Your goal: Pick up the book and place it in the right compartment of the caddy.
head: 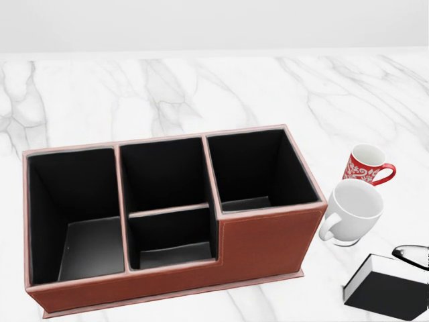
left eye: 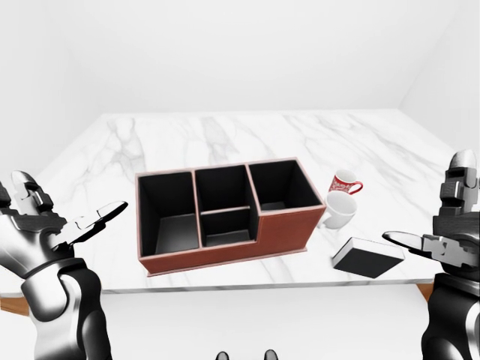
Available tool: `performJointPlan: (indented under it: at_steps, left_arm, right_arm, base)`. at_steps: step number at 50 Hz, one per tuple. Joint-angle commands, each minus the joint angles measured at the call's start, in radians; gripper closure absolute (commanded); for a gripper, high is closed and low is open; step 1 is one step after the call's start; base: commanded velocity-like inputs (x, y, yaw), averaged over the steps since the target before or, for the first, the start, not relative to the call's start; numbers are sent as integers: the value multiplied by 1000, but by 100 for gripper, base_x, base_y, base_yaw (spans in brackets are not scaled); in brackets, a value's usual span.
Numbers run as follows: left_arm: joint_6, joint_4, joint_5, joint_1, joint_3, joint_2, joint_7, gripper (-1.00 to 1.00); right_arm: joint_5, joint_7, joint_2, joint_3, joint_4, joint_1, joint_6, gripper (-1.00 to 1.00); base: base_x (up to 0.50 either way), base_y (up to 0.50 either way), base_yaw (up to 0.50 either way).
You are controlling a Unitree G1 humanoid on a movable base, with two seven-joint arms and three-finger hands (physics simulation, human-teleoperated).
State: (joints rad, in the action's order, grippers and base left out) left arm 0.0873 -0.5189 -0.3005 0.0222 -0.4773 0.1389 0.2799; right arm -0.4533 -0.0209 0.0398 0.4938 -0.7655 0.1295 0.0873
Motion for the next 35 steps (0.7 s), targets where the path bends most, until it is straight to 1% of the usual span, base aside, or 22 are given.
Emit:
performJointPlan:
  at_steps: [1, 6, 7, 9, 11, 15, 16, 20, 22, 23, 24, 26, 27, 28, 30, 32, 34, 35]
  left_arm:
    - [0, 4, 1, -1, 1, -1, -1, -100]
    - [0, -1, 1, -2, 1, -2, 0, -100]
    - [0, -1, 4, -2, 2, -2, 0, -100]
    - [0, 3, 5, -2, 3, -3, 0, -100]
    - [0, 6, 5, -2, 4, -3, -1, -100]
    - [0, 6, 5, -2, 4, -3, -1, -100]
    - [0, 10, 5, -2, 4, -4, -2, -100]
    - [0, 2, 5, -2, 5, -3, 0, -100]
    - [0, 4, 5, -1, 4, -3, 0, -100]
    - [0, 8, 6, -1, 5, -3, 0, -100]
    - [0, 11, 9, -1, 8, -4, -1, -100]
    - [0, 6, 9, -2, 8, -4, -1, -100]
    - [0, 5, 8, -1, 8, -3, 0, -100]
    - [0, 16, 10, 0, 8, -4, -3, -100]
    - [0, 21, 10, 0, 9, -4, -4, -100]
    - [0, 27, 12, -2, 11, -5, -6, -100]
    - [0, 28, 13, -1, 13, -5, -5, -100]
    - [0, 23, 19, -7, 15, -8, -5, -100]
  right_arm:
    - [14, -13, -4, -9, -2, 2, 0, -100]
    - [18, -20, -5, -8, 7, 3, 0, -100]
    - [88, -8, -1, -22, 25, 6, 0, -100]
    - [140, -36, 3, -43, 28, 17, 0, -100]
    - [275, -51, 15, -83, 22, 26, 0, -100]
    - [332, -94, -5, -85, -6, 28, 0, -100]
    - [377, -114, 0, -105, -28, 39, 0, -100]
    - [513, -181, -9, -136, -80, 61, 0, -100]
    - [602, -229, -9, -158, -93, 81, 0, -100]
    - [683, -260, 2, -185, -83, 103, 0, -100]
    - [722, -282, -10, -186, -86, 117, 0, -100]
    - [811, -348, -16, -221, -93, 149, 0, -100]
    - [836, -361, -30, -222, -91, 152, 0, -100]
    - [893, -384, -32, -244, -87, 180, 0, -100]
    - [938, -422, -50, -247, -96, 195, 0, -100]
    - [1003, -460, -64, -271, -115, 223, 0, -100]
    - [1043, -481, -78, -278, -120, 238, 0, -100]
    - [1385, -623, 35, -307, -100, 185, 0, -100]
  base:
    - [28, 0, 0]
    - [28, 0, 0]
    - [28, 0, 0]
    - [14, 0, 0]
    - [0, 0, 0]
    - [0, 0, 0]
    - [0, 0, 0]
    - [0, 0, 0]
    - [0, 0, 0]
    - [0, 0, 0]
    - [0, 0, 0]
    - [0, 0, 0]
    - [0, 0, 0]
    - [0, 0, 0]
    - [0, 0, 0]
    - [0, 0, 0]
    - [0, 0, 0]
    - [0, 0, 0]
